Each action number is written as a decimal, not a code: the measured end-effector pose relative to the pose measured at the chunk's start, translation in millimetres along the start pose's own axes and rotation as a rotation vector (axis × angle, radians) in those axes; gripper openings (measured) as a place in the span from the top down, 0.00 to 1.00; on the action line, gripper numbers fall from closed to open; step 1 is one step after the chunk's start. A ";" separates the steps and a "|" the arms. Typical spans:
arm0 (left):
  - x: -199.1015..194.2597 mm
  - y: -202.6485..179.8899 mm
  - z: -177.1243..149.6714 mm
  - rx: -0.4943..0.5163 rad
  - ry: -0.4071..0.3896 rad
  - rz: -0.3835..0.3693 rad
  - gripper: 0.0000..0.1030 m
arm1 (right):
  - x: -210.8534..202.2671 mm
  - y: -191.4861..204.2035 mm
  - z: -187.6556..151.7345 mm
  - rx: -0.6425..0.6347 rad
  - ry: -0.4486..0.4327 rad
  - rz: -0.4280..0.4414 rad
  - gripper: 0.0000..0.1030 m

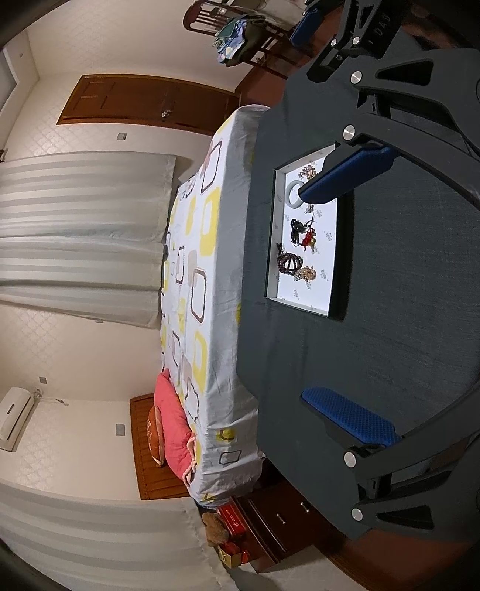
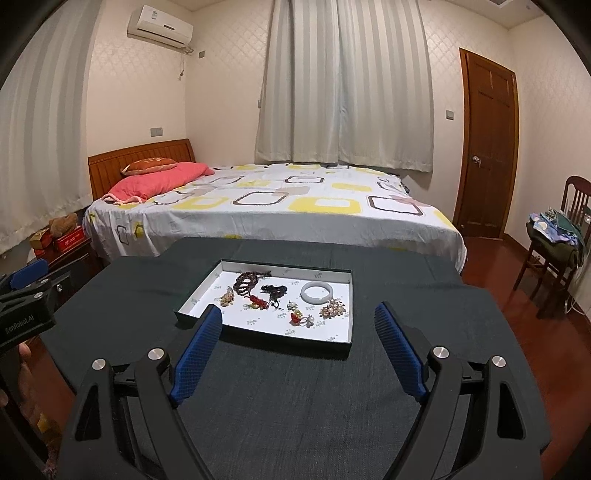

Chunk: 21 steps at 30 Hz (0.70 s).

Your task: Organize jewelry

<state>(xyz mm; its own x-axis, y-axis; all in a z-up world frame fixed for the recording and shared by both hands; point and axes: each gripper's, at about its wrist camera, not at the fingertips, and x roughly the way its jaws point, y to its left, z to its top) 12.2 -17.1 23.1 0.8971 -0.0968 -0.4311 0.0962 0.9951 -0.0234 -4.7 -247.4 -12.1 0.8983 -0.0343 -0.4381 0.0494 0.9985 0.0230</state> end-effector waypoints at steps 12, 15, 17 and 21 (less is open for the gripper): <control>-3.5 -2.5 0.6 0.004 -0.004 -0.008 0.06 | -4.0 0.7 0.9 -0.004 -0.006 0.000 0.21; -3.5 -3.6 0.8 0.003 -0.007 -0.008 0.06 | -5.4 1.2 1.9 -0.005 -0.009 -0.002 0.21; -2.9 -3.7 1.2 0.002 -0.008 -0.009 0.06 | -5.6 1.1 2.9 -0.005 -0.009 -0.001 0.21; -2.8 -3.9 1.0 0.002 -0.007 -0.008 0.06 | -5.5 1.6 2.5 -0.005 -0.007 -0.001 0.21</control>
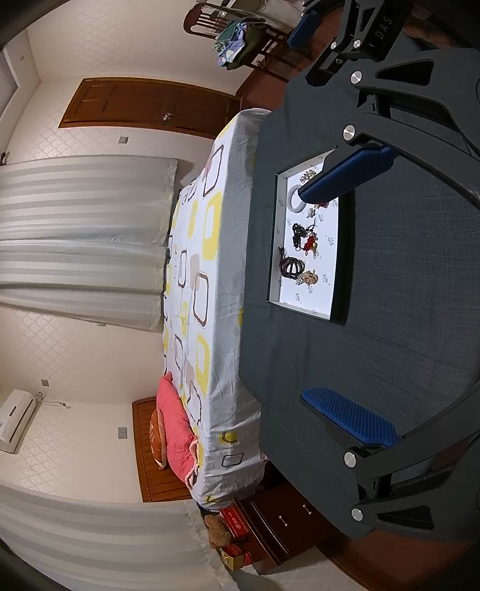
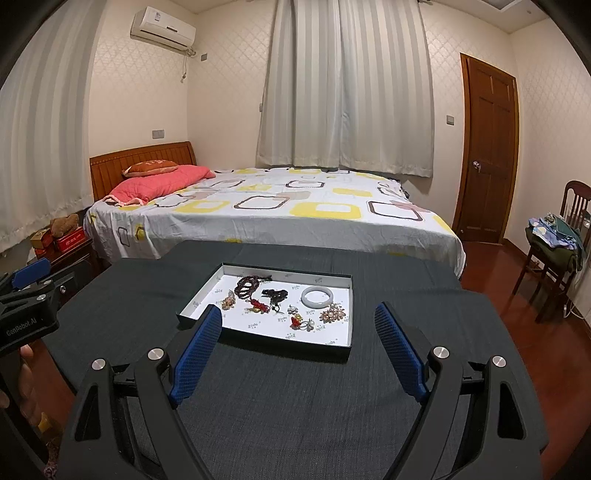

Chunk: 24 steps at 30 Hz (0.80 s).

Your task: Organize jewelry

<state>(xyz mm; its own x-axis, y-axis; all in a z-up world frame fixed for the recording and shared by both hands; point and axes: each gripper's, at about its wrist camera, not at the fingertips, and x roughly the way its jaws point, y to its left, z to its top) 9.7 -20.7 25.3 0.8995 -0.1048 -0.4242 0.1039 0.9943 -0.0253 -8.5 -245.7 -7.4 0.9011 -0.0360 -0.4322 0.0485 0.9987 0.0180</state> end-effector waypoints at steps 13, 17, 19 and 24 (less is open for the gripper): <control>0.0 0.0 0.4 0.000 0.007 0.004 0.06 | -0.1 1.0 1.3 -0.003 0.000 0.002 0.20; -0.5 0.1 -1.7 -0.005 0.008 0.004 0.06 | -0.4 1.6 1.6 -0.004 0.001 0.004 0.20; -0.6 0.2 -1.5 -0.003 0.008 0.005 0.06 | -0.4 1.8 2.4 -0.005 0.001 0.004 0.20; -1.6 -0.4 -1.1 0.003 -0.002 0.003 0.05 | -0.5 3.0 2.2 -0.007 -0.002 0.005 0.20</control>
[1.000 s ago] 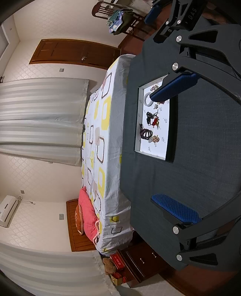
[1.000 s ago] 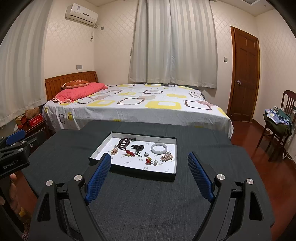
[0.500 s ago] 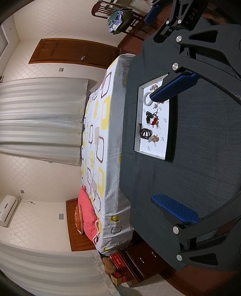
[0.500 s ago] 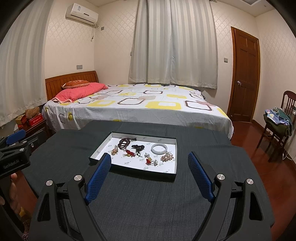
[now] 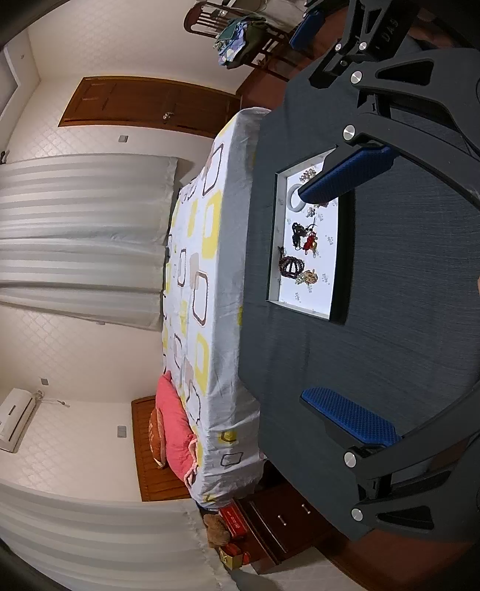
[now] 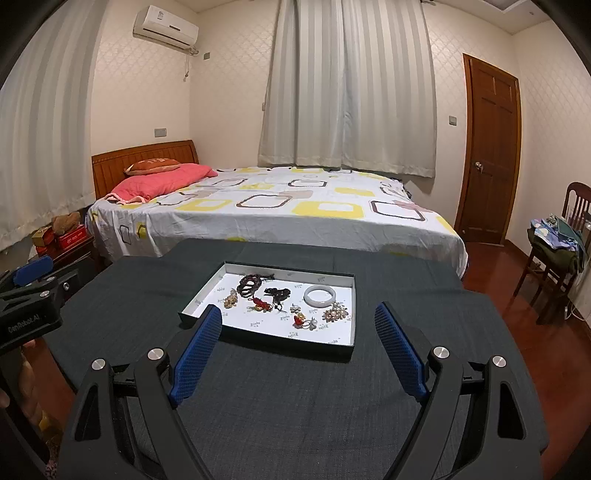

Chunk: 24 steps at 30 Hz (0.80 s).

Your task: Organize jewelry

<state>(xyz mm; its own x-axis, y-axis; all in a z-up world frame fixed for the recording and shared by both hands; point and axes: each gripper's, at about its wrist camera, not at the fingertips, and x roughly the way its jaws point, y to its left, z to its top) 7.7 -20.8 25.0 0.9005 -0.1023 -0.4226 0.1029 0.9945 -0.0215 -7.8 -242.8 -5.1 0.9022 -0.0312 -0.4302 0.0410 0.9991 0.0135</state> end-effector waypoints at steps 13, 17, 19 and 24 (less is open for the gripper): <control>-0.2 -1.7 2.1 0.006 -0.008 0.011 0.04 | 0.0 1.1 -1.3 -0.001 0.000 -0.001 0.20; 0.4 -5.5 2.1 0.026 -0.006 0.006 0.04 | 0.0 1.1 -0.9 -0.002 -0.001 -0.001 0.20; 1.6 -6.3 1.9 0.024 0.000 -0.003 0.04 | 0.2 1.2 -1.3 -0.001 0.000 -0.001 0.20; 2.8 -5.8 0.1 0.005 0.009 -0.028 0.04 | -0.1 1.4 -2.1 0.000 0.001 -0.001 0.20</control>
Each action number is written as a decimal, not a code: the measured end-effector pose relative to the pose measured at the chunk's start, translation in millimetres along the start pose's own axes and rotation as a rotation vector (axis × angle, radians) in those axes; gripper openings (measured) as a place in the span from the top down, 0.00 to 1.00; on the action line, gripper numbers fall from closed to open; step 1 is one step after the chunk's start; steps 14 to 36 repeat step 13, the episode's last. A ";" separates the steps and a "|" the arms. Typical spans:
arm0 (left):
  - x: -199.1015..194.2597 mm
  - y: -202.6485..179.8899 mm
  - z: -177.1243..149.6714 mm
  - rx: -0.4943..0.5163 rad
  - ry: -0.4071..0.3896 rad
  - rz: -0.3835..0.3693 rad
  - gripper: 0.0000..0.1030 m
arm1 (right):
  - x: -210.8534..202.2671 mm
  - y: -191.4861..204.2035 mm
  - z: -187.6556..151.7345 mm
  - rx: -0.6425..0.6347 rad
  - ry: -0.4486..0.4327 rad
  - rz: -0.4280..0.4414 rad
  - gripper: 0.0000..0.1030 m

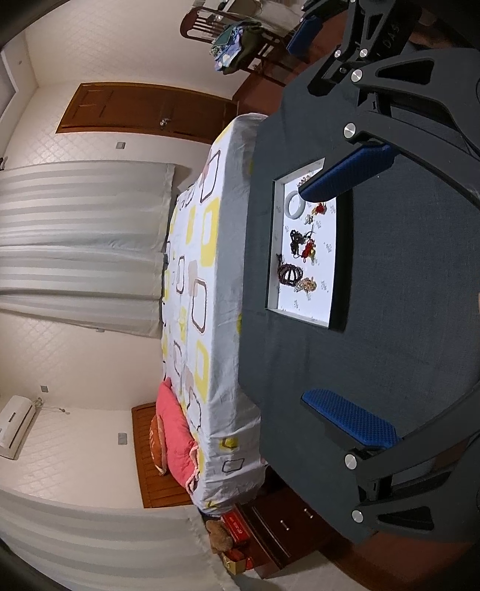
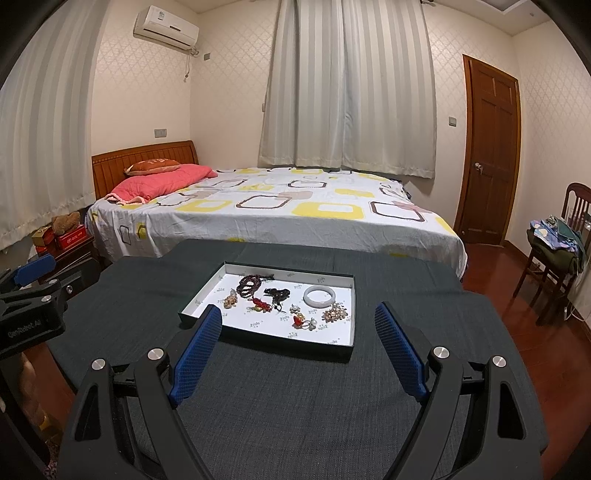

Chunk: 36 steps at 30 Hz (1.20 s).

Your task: Organize jewelry

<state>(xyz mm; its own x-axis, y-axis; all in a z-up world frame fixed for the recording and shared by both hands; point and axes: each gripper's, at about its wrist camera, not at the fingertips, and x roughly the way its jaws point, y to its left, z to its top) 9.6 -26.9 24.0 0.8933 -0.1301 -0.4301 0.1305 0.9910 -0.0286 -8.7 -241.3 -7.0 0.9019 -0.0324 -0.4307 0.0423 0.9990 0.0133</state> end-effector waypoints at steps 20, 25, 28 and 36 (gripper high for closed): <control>57.9 16.4 -17.8 -0.005 0.113 0.076 0.04 | 55.6 -35.4 -20.3 0.037 0.050 -0.114 0.20; 57.9 16.4 -17.8 -0.005 0.113 0.076 0.04 | 55.6 -35.4 -20.3 0.037 0.050 -0.114 0.20; 57.9 16.4 -17.8 -0.005 0.113 0.076 0.04 | 55.6 -35.4 -20.3 0.037 0.050 -0.114 0.20; 57.9 16.4 -17.8 -0.005 0.113 0.076 0.04 | 55.6 -35.4 -20.3 0.037 0.050 -0.114 0.20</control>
